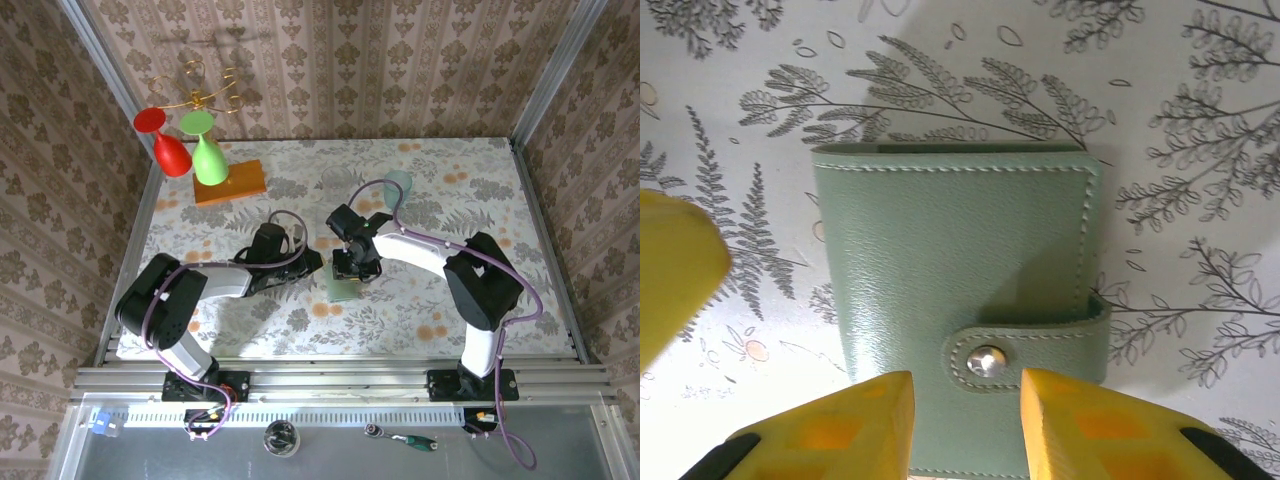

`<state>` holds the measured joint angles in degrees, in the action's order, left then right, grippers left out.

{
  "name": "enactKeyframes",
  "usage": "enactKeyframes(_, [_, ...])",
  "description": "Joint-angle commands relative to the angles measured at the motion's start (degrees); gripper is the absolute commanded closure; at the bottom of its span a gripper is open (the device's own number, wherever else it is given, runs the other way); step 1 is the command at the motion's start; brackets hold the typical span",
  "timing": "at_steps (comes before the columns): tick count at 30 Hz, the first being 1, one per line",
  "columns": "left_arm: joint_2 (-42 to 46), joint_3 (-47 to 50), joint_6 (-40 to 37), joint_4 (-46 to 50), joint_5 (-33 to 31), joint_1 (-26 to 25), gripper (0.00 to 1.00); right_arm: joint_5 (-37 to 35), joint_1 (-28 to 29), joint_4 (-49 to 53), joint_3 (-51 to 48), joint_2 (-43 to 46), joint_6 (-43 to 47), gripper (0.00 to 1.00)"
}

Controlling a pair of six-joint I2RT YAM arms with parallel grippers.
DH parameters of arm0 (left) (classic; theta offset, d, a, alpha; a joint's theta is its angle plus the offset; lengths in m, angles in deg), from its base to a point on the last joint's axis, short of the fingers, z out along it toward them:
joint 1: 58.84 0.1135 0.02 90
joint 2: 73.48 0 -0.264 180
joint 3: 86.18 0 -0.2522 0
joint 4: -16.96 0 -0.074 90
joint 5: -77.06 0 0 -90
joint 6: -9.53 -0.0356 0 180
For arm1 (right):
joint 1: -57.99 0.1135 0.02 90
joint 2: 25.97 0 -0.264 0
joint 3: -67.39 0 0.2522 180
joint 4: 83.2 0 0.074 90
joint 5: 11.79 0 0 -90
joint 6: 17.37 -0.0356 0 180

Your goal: Take the credit cards out of the card holder

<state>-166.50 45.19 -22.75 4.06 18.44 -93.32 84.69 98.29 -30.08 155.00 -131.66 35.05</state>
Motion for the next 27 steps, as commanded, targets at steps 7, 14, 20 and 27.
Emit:
enactKeyframes(7, [0.02, 1.68, 4.92, -1.24, 4.16, -0.41, 1.00, -1.84, 0.58, 5.67, 4.55, -3.36, 6.02, 0.66])
enactKeyframes(14, [-0.57, 1.91, 6.27, -2.08, 4.83, -0.41, 1.00, -2.44, 0.58, 7.93, 5.98, -5.60, 10.28, 0.66])
enactKeyframes(20, [-2.13, 1.50, 7.24, -4.10, 5.10, -0.76, 1.00, -0.25, 0.66, 6.57, 5.48, -7.18, 10.41, 0.66])
enactKeyframes(27, [-3.83, 0.04, 7.33, -3.01, 7.64, -1.38, 1.00, 1.34, 0.82, 4.57, 3.89, -7.62, 8.19, 0.71])
